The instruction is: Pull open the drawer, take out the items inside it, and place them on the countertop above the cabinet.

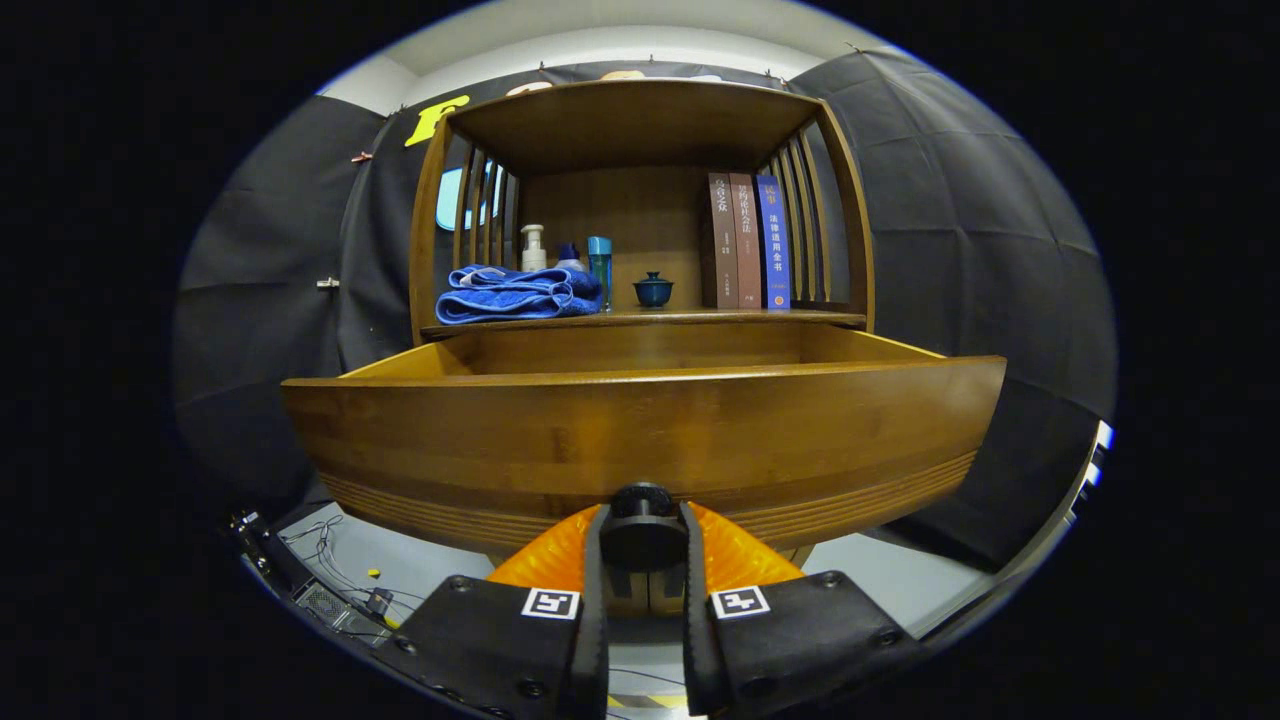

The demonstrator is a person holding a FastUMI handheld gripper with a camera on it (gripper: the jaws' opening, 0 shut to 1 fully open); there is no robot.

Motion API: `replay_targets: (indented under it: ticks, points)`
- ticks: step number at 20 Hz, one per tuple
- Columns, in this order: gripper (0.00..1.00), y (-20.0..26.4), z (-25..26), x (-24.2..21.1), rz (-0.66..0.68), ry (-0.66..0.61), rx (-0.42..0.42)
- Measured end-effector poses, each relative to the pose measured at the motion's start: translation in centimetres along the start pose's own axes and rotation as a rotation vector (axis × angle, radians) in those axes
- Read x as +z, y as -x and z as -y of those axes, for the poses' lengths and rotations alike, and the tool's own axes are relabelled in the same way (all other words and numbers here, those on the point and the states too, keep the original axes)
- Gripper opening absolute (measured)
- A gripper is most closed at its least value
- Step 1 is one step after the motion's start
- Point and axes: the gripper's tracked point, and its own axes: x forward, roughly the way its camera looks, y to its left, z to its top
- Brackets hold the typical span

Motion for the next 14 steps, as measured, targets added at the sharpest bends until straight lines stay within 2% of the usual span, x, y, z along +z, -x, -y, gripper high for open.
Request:
replay_targets:
  ticks: [1,4,7,14]
  points:
    - [0.37,0.2,0.0,0.2,-0.005,-0.001,-0.001]
    - [0.69,0.8,0.2,1.8,0.046,-0.003,-0.001]
    - [1.00,1.8,0.1,2.1,0.030,0.014,0.019]
    - [1.00,4.2,1.3,9.0,0.105,0.041,0.015]
